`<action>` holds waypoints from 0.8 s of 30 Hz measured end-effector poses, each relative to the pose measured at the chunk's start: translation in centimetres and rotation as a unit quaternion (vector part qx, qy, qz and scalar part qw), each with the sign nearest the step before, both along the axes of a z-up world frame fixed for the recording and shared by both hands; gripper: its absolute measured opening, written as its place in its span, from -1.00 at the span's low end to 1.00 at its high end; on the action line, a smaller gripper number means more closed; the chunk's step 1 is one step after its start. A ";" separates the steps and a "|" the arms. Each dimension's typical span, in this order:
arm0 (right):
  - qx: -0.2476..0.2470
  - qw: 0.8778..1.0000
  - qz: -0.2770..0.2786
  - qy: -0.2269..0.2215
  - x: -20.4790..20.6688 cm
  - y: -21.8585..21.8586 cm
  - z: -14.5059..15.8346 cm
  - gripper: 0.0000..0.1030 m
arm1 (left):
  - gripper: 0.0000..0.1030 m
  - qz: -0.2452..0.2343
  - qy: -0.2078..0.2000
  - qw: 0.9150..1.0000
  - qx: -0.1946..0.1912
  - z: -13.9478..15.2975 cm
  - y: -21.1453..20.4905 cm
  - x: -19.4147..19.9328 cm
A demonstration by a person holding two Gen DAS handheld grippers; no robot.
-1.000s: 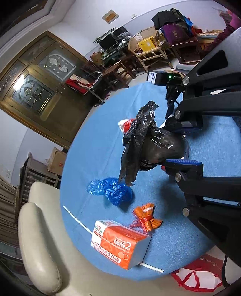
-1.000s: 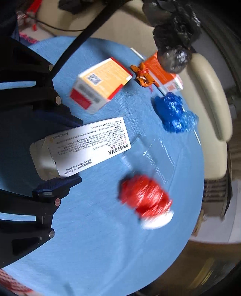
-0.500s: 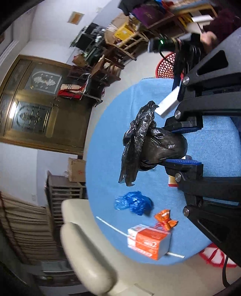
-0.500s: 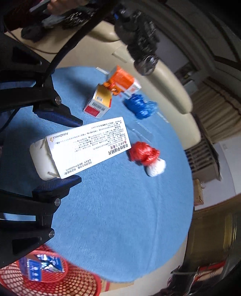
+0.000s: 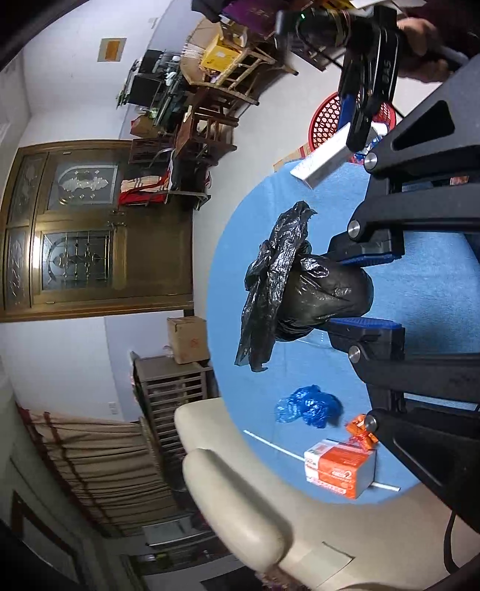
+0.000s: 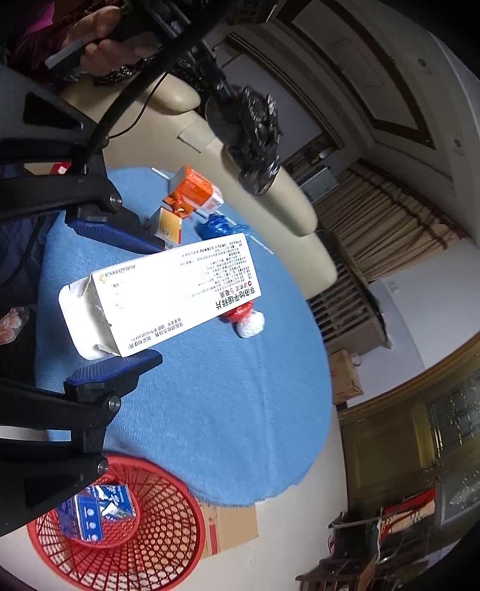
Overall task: Collect trash
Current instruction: 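Carry the black bag and white box toward the red wastebasket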
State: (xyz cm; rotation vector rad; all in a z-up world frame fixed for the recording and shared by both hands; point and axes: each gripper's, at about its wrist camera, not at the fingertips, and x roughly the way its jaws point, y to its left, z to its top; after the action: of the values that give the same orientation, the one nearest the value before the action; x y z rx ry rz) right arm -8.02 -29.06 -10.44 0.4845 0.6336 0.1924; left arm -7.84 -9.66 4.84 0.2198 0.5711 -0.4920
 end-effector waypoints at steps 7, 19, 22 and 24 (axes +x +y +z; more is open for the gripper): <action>0.017 0.999 -0.022 -0.022 -2.4 -1.5 0.6 0.10 | -0.53 -0.011 -0.023 0.999 0.022 0.0 -2.1 -1.1; 0.038 0.996 -0.066 -0.040 -5.7 -5.0 0.2 0.10 | -0.53 -0.024 -0.045 0.997 0.049 0.0 -5.1 -2.4; 0.042 0.995 -0.077 -0.044 -6.8 -5.7 0.1 0.10 | -0.53 -0.030 -0.050 0.997 0.052 0.1 -5.6 -2.7; 0.046 0.994 -0.084 -0.044 -7.3 -6.3 0.0 0.10 | -0.53 -0.033 -0.052 0.997 0.055 0.1 -6.1 -3.0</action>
State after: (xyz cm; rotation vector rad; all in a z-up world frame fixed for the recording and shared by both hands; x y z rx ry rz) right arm -15.35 -35.37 -10.44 0.6126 0.4955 0.0831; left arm -10.89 -15.74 4.97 0.3684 0.4905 -0.5105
